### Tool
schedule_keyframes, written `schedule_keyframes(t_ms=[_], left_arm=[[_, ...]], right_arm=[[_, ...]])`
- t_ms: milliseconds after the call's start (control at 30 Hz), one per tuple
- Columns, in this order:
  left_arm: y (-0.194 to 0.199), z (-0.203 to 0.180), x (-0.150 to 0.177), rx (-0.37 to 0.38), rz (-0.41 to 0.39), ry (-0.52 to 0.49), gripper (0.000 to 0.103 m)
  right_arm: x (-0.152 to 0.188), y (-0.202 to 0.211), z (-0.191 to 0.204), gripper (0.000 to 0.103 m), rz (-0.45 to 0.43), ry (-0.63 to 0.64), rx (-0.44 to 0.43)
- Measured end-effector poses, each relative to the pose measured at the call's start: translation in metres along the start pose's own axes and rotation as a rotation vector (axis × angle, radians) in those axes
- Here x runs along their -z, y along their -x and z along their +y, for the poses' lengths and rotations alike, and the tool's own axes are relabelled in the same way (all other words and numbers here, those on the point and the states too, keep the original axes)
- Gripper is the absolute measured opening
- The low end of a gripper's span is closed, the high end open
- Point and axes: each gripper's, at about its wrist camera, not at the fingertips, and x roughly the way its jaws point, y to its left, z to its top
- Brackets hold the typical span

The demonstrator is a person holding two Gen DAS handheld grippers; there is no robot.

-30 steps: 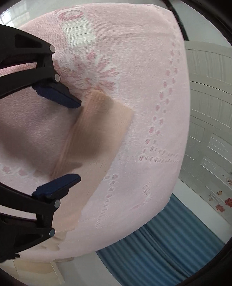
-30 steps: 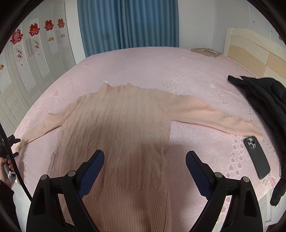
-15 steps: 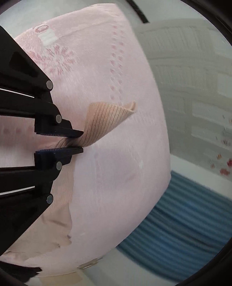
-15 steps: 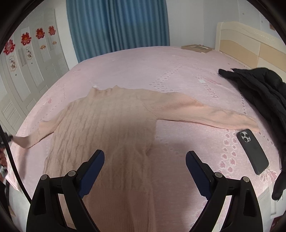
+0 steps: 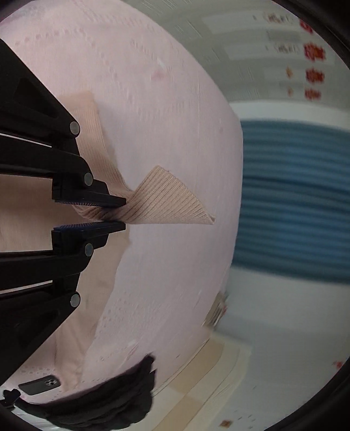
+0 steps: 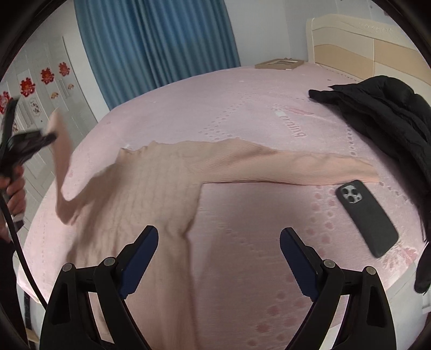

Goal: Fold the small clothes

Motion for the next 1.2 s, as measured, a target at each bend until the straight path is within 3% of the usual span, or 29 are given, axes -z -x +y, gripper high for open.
schedule_keyframes(t_ms=[167,300,367,400,500,533,700,833,933,1033,1100,1167,1200], left_arm=[[-0.054,-0.091,0.040,0.130,0.141,-0.043,0.011],[-0.071,-0.110,0.085,0.251,0.230,0.007,0.015],[-0.076,-0.109,0.092,0.268,0.269,0.011,0.028],[-0.075,-0.104,0.093,0.243,0.268,0.003,0.041],[-0.062,-0.073,0.095,0.148,0.204,0.000,0.073],[-0.054,-0.058,0.091,0.125,0.186,0.010,0.078],[-0.033,0.045,0.095,-0.080,0.162,0.087,0.078],[-0.029,0.124,0.110,-0.157,0.181,0.161,0.076],[-0.039,0.165,0.118,-0.138,0.203,0.222,0.076],[-0.061,0.179,0.118,-0.091,0.200,0.272,0.076],[-0.081,0.185,0.120,-0.038,0.205,0.306,0.075],[-0.105,0.185,0.121,0.009,0.229,0.345,0.068],[-0.114,0.183,0.125,0.028,0.237,0.361,0.049]], right_arm=[[-0.001,-0.005,-0.024,0.091,0.009,-0.020,0.005],[-0.003,-0.009,-0.039,0.091,0.021,-0.081,-0.018],[-0.004,-0.013,-0.041,0.091,0.031,-0.086,-0.027],[-0.005,-0.016,-0.040,0.091,0.035,-0.083,-0.030],[-0.007,-0.023,-0.029,0.091,0.042,-0.059,-0.044],[-0.008,-0.025,-0.026,0.091,0.046,-0.048,-0.047],[-0.016,-0.050,0.005,0.091,0.043,0.040,-0.060],[-0.024,-0.072,0.024,0.074,0.046,0.072,-0.076],[-0.028,-0.094,0.036,0.065,0.058,0.086,-0.078],[-0.033,-0.116,0.043,0.053,0.072,0.079,-0.057],[-0.037,-0.131,0.045,0.052,0.087,0.069,-0.032],[-0.041,-0.143,0.046,0.052,0.098,0.051,-0.032],[-0.044,-0.148,0.046,0.052,0.098,0.049,-0.031]])
